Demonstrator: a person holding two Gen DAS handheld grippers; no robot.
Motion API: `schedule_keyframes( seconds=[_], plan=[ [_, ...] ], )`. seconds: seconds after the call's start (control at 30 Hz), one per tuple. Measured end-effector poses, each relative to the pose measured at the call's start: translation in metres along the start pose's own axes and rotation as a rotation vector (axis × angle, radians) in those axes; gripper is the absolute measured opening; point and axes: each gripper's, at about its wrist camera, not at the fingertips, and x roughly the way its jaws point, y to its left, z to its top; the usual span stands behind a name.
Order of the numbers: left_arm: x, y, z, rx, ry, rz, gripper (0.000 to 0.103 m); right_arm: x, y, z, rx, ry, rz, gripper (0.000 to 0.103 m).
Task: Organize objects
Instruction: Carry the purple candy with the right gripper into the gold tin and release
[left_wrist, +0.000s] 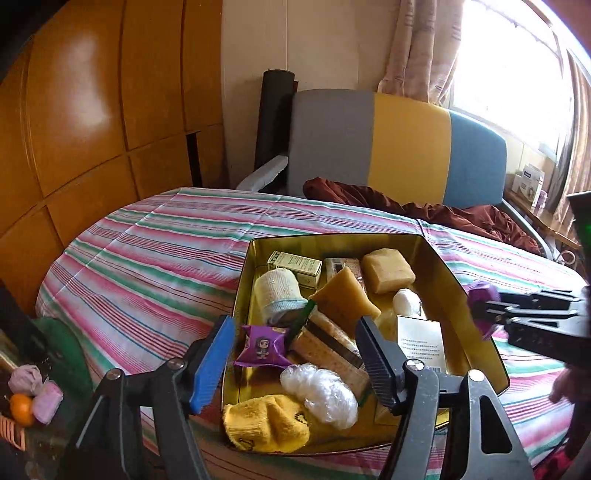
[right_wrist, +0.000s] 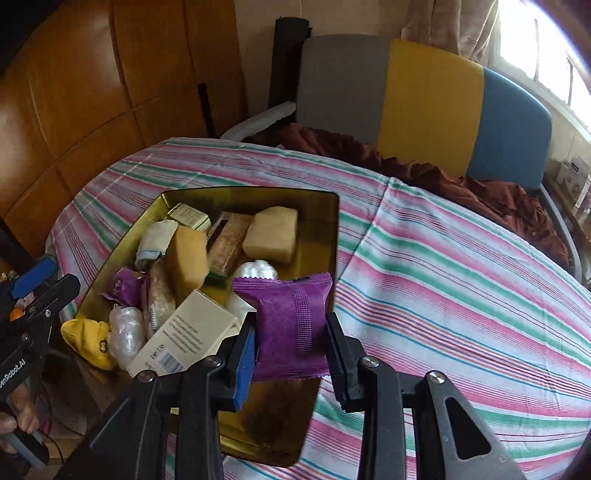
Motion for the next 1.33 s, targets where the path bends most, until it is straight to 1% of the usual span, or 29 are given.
schedule_keyframes(
  seconds=[0.1,0.2,0.23,0.27,0.3,0.37,0.43,0.6,0.77,0.87,0.97,1.07,1.13,1.27,1.33],
  plan=[
    [-0.003,0.003,0.0,-0.008,-0.001,0.011,0.076,0.016,0.011,0.004,-0.004,0.041,-0.011,0.034],
    [-0.004,0.006,0.0,-0.015,0.001,0.02,0.082,0.032,0.013,0.004,0.003,0.081,-0.054,0.035],
    [-0.005,0.006,0.0,-0.016,0.004,0.026,0.086,0.038,0.015,0.003,0.003,0.103,-0.06,0.035],
    [-0.005,0.007,0.0,-0.017,0.005,0.031,0.089,0.042,0.016,0.002,-0.001,0.121,-0.058,0.035],
    [-0.006,0.008,0.0,-0.018,0.005,0.034,0.091,0.046,0.018,0.0,-0.007,0.135,-0.053,0.035],
    [-0.007,0.008,-0.001,-0.02,0.005,0.042,0.097,0.05,0.02,-0.006,-0.011,0.145,-0.059,0.036],
    [-0.01,0.009,-0.003,-0.024,0.002,0.053,0.101,0.051,0.021,-0.01,-0.006,0.144,-0.06,0.038],
    [-0.013,0.007,-0.005,-0.022,0.004,0.074,0.103,0.042,0.018,-0.016,0.025,0.119,-0.037,0.038],
    [-0.017,0.006,-0.007,-0.039,0.007,0.095,0.103,0.027,0.02,-0.019,0.045,0.057,-0.05,0.038],
    [-0.018,0.002,-0.007,-0.042,0.014,0.16,0.103,0.017,0.022,-0.022,0.043,0.024,-0.055,0.038],
    [-0.019,0.002,-0.009,-0.049,0.013,0.175,0.103,0.008,0.025,-0.026,0.036,0.004,-0.054,0.038],
    [-0.023,-0.001,-0.013,-0.044,-0.004,0.176,0.101,0.001,0.026,-0.031,0.038,-0.009,-0.054,0.038],
    [-0.028,0.0,-0.016,-0.057,-0.032,0.129,0.101,-0.003,0.026,-0.035,0.041,-0.013,-0.055,0.038],
    [-0.032,-0.004,-0.015,-0.054,-0.036,0.13,0.1,-0.011,0.026,-0.039,0.051,-0.038,-0.072,0.038],
    [-0.035,-0.007,-0.014,-0.048,-0.038,0.13,0.102,-0.017,0.024,-0.039,0.062,-0.063,-0.082,0.038]
  ],
)
